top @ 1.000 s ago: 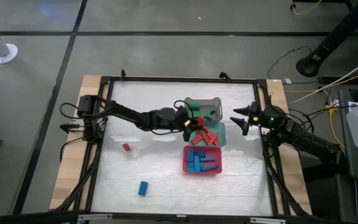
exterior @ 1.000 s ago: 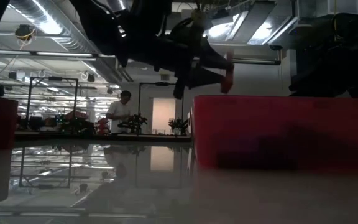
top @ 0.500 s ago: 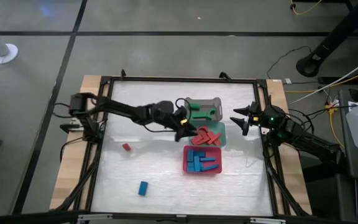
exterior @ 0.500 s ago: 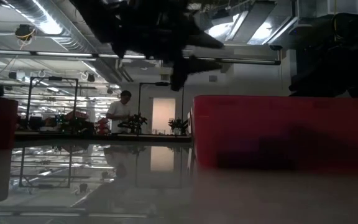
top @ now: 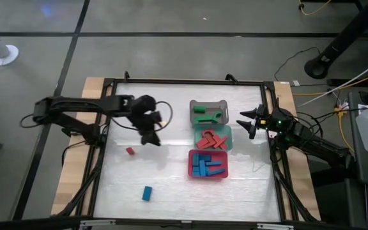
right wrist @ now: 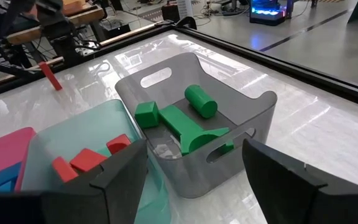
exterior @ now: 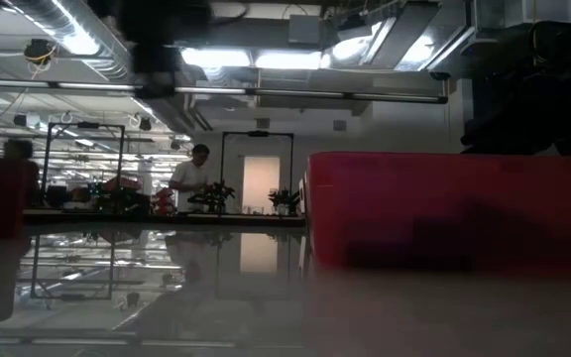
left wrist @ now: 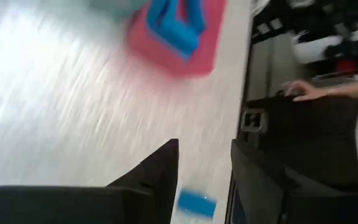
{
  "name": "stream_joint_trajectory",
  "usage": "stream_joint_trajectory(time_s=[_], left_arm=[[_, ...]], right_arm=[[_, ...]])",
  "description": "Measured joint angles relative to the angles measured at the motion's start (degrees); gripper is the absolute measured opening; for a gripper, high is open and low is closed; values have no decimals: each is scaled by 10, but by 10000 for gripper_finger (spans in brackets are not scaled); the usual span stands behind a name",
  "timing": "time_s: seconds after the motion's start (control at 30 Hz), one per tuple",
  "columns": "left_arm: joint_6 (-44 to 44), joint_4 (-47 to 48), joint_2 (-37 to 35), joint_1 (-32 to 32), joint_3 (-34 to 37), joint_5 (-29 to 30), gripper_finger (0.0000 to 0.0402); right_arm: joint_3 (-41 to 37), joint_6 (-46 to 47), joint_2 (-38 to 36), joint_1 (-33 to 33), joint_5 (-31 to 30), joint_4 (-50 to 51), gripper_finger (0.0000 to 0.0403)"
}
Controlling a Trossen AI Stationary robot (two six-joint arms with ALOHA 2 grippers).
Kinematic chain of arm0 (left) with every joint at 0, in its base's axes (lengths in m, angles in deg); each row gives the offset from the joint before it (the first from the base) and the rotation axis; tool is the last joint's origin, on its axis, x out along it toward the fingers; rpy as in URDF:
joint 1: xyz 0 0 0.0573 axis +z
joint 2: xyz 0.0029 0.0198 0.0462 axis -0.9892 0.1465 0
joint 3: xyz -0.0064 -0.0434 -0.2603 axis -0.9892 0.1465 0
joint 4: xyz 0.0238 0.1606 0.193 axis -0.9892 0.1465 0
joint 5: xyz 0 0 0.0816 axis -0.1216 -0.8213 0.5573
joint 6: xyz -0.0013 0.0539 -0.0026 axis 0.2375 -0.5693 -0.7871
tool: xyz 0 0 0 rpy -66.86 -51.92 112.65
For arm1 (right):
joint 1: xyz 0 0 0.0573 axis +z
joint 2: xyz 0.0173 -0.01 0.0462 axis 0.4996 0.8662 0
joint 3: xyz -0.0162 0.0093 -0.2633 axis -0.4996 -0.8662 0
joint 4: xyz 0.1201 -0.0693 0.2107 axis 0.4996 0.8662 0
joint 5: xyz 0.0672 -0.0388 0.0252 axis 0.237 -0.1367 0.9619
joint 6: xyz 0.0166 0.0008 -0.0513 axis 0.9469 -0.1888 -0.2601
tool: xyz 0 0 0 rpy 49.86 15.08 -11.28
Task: Sort blocks
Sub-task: Put the red block into the green bin
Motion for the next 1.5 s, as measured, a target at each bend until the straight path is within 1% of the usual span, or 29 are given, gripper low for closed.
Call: stream_joint_trajectory(time_s=[0.13, 0.27, 0.37, 0.47, 0.67, 0.9, 1.07, 1.27, 1.43, 1.5], left_arm=[[18, 115, -51, -13, 0, 32, 128], [13, 232, -75, -31, 0, 57, 127], [18, 305, -76, -46, 0, 108, 127], [18, 341, -71, -63, 0, 156, 127], [-22, 349, -67, -104, 0, 189, 127], [-52, 357, -66, -151, 0, 278, 127], [-52, 354, -56, -182, 2, 286, 127], [-36, 354, -36, -221, 27, 290, 127], [-12, 352, -19, -235, 39, 335, 127], [0, 348, -17, -235, 45, 341, 127]], right_arm=[[0, 0, 0, 0, 0, 0, 264], [0, 0, 0, 0, 0, 0, 264], [0, 0, 0, 0, 0, 0, 264], [0, 0, 0, 0, 0, 0, 264], [0, 0, 0, 0, 0, 0, 264], [0, 0, 0, 0, 0, 0, 264], [0, 0, 0, 0, 0, 0, 264], [0, 0, 0, 0, 0, 0, 264], [0, 0, 0, 0, 0, 0, 264], [0, 0, 0, 0, 0, 0, 264]])
